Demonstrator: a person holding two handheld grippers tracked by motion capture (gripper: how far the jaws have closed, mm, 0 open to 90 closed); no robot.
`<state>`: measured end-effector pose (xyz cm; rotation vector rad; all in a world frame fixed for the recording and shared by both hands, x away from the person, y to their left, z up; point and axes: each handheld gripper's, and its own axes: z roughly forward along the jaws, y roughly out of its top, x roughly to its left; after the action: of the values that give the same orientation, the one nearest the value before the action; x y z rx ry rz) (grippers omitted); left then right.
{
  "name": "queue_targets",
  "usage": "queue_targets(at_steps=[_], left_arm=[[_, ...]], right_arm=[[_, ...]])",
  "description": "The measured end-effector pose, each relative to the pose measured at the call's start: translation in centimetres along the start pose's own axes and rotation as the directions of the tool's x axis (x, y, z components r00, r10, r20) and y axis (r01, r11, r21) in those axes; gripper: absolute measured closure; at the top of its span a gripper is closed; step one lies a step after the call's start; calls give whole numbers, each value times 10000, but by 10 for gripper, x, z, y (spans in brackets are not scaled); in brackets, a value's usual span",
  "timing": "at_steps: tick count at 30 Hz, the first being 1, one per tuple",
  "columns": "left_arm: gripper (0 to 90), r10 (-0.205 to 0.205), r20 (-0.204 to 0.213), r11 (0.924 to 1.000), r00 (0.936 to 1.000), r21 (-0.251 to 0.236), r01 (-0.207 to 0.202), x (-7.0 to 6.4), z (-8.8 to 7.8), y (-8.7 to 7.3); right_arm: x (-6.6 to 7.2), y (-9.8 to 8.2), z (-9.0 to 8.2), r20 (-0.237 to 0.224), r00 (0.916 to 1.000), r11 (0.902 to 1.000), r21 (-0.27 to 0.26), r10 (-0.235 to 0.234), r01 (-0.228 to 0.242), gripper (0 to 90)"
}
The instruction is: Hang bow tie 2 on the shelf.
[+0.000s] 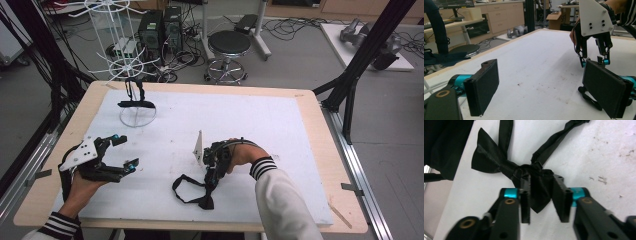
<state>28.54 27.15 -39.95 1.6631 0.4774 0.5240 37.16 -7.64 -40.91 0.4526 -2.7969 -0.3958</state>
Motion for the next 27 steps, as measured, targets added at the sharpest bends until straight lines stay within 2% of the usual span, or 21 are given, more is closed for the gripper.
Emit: queue_targets(at_steps=[3,8,11,13,15,21,27], left_arm=[[143,-3,-11,10000,10000,1,3,0,-1,0],[144,0,-29,10000,10000,-2,0,0,-2,1],[143,-4,-43,10000,10000,4,4,0,-2,0],[143,-21,-36,10000,10000,-20,21,0,-2,0],[143,3,-16,10000,10000,-4,-3,0,-2,1],[143,19,11,10000,10000,-13,-19,-2,-1,1],[143,38,48,10000,10000,-21,-38,-2,-1,2]], right_arm=[[0,0,0,95,10000,9997,225,14,-17,837],[-2,1,2,-112,9998,9997,144,185,-183,875],[-1,0,0,-110,9987,9987,130,490,-489,878],[-2,-1,-1,22,9995,9994,-137,321,-321,877],[-2,-1,-3,-31,9990,9987,-248,455,-455,877],[0,-3,-9,263,9972,9948,-750,705,-683,877],[5,-8,-17,549,9947,9834,-1644,873,-772,877]])
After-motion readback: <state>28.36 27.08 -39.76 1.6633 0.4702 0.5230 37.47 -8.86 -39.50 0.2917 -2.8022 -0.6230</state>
